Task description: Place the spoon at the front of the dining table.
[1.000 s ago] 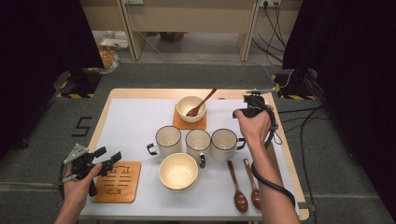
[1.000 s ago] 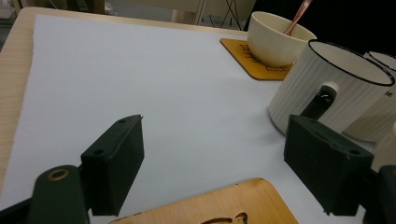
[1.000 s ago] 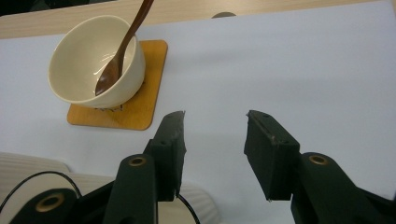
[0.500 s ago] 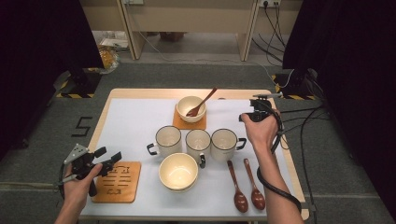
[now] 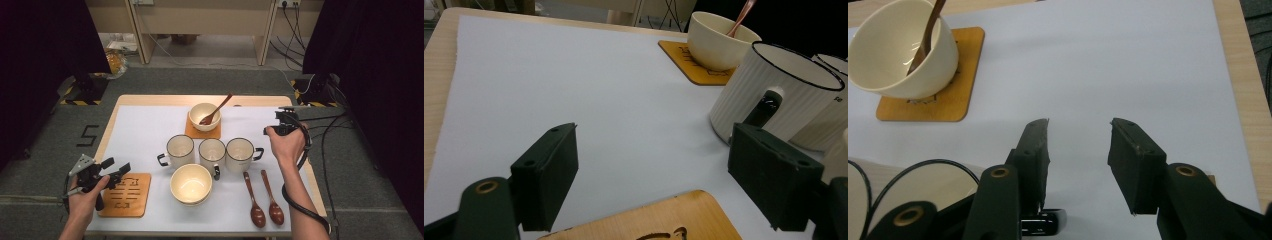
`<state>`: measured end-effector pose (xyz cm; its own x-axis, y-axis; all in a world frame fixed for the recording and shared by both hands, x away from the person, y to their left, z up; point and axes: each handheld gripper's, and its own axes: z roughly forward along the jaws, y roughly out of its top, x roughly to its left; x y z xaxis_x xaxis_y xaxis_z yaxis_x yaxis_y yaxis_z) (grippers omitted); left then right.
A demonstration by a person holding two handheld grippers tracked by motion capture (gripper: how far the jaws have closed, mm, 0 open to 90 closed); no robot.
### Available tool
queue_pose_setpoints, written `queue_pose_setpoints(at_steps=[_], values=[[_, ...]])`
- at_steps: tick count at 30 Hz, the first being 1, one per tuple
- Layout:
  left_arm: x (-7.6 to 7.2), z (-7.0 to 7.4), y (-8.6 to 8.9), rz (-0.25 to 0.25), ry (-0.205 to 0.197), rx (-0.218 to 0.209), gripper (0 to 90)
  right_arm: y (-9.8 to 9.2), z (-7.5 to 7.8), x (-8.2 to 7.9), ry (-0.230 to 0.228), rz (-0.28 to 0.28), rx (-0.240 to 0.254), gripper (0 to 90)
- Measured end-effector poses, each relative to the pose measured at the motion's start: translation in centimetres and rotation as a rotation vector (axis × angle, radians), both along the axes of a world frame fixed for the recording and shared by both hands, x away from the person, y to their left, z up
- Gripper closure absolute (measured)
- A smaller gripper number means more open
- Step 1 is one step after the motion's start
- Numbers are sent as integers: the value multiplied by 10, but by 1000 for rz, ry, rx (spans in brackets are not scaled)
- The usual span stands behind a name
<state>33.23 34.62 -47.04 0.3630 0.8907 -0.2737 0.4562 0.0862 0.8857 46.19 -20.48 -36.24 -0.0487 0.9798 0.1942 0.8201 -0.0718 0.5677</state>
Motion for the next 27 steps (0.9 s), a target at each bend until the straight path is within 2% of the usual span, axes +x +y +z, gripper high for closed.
queue_pose_setpoints(at_steps=[9,20,27], values=[[0,-1,-1,-3,2,1,195,-13,-12,-6,25,-18,-13,594],[0,0,-1,-2,3,2,195,-22,-20,-10,34,-29,-5,590],[0,-1,-1,-4,4,4,195,-29,-31,-14,48,-33,-5,582]])
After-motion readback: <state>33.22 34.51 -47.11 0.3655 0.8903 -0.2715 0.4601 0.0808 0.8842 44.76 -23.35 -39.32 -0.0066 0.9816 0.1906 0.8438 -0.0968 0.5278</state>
